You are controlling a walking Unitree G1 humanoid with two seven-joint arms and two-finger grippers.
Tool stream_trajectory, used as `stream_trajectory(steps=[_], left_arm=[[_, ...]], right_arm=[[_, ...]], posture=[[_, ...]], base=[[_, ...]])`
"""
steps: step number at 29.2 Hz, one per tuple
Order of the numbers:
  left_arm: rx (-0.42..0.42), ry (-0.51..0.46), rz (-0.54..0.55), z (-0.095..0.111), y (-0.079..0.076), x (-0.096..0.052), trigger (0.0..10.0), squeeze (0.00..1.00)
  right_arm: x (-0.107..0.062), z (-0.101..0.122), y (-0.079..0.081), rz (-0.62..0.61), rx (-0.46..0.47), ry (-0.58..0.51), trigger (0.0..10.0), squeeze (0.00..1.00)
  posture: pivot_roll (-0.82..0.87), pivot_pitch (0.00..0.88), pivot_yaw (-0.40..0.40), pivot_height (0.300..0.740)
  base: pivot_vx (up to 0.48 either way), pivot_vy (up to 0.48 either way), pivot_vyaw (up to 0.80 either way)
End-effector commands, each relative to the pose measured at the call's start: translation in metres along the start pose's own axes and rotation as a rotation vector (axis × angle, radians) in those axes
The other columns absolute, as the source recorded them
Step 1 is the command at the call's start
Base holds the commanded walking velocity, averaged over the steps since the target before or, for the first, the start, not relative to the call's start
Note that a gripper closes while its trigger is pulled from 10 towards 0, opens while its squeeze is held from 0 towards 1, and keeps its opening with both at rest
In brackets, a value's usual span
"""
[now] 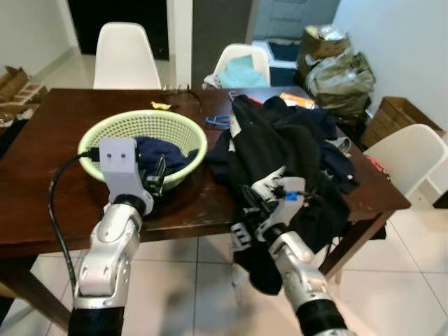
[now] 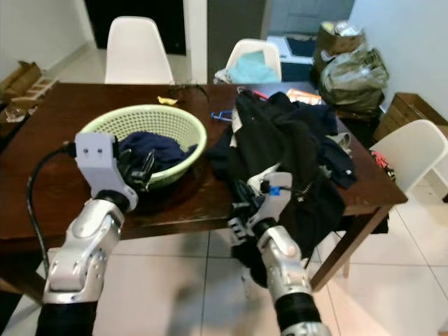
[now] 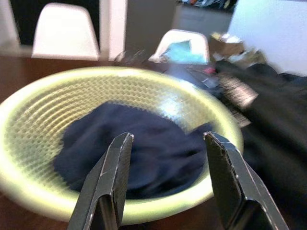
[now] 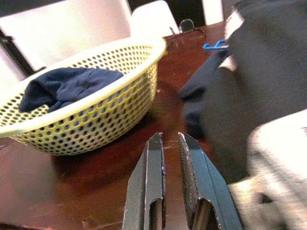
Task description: Hang hanger
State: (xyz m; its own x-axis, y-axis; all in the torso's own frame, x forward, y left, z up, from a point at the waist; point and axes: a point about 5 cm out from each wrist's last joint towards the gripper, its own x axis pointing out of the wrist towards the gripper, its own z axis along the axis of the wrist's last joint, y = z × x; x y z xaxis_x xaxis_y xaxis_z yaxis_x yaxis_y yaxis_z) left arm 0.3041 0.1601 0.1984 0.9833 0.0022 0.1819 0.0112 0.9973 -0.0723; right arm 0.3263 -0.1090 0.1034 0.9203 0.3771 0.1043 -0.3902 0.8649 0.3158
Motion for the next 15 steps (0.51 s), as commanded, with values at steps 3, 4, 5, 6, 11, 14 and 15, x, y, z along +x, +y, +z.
stream_trajectory(steps=[3,4,5,6,11,14,15], left_arm=[[-0.007,0.045,0.062,-0.0054,0.0089,-0.0014,10.0,0.04],[-0.007,0.045,0.062,-0.0054,0.0089,-0.0014,10.0,0.04],[-0.008,0.051,0.073,-0.0057,0.0108,-0.0015,10.0,0.02],[-0.008,0.051,0.073,-0.0057,0.0108,-0.0015,10.0,0.02],[-0.026,0.046,0.095,-0.0054,0.0124,-0.0001,10.0,0.00],[0.000,0.023,0.095,-0.0040,0.0126,0.0000,10.0,0.00],[0.016,0.006,0.092,-0.0029,0.0125,-0.0002,10.0,0.00]], right_arm=[[0.0004,-0.0021,0.0031,0.004,0.010,0.008,10.0,0.00],[0.0004,-0.0021,0.0031,0.004,0.010,0.008,10.0,0.00],[0.0004,-0.0022,0.0035,0.004,0.011,0.008,10.0,0.00],[0.0004,-0.0022,0.0035,0.004,0.011,0.008,10.0,0.00],[-0.0006,-0.0026,0.0034,0.000,0.013,0.007,10.0,0.00],[-0.0009,-0.0027,0.0033,-0.002,0.013,0.007,10.0,0.00],[-0.0009,-0.0028,0.0034,-0.002,0.013,0.006,10.0,0.00]], posture=[[0.02,0.058,-0.103,0.740],[0.02,0.058,-0.103,0.740],[0.02,0.059,-0.102,0.740],[0.02,0.059,-0.102,0.740],[0.02,0.063,-0.100,0.740],[0.02,0.064,-0.100,0.740],[0.02,0.064,-0.100,0.740]], base=[[0.000,-0.470,0.00],[0.000,-0.472,0.00],[0.000,-0.472,0.00],[0.000,-0.472,0.00],[0.000,-0.189,0.00],[0.000,0.000,0.00],[0.000,0.000,0.00]])
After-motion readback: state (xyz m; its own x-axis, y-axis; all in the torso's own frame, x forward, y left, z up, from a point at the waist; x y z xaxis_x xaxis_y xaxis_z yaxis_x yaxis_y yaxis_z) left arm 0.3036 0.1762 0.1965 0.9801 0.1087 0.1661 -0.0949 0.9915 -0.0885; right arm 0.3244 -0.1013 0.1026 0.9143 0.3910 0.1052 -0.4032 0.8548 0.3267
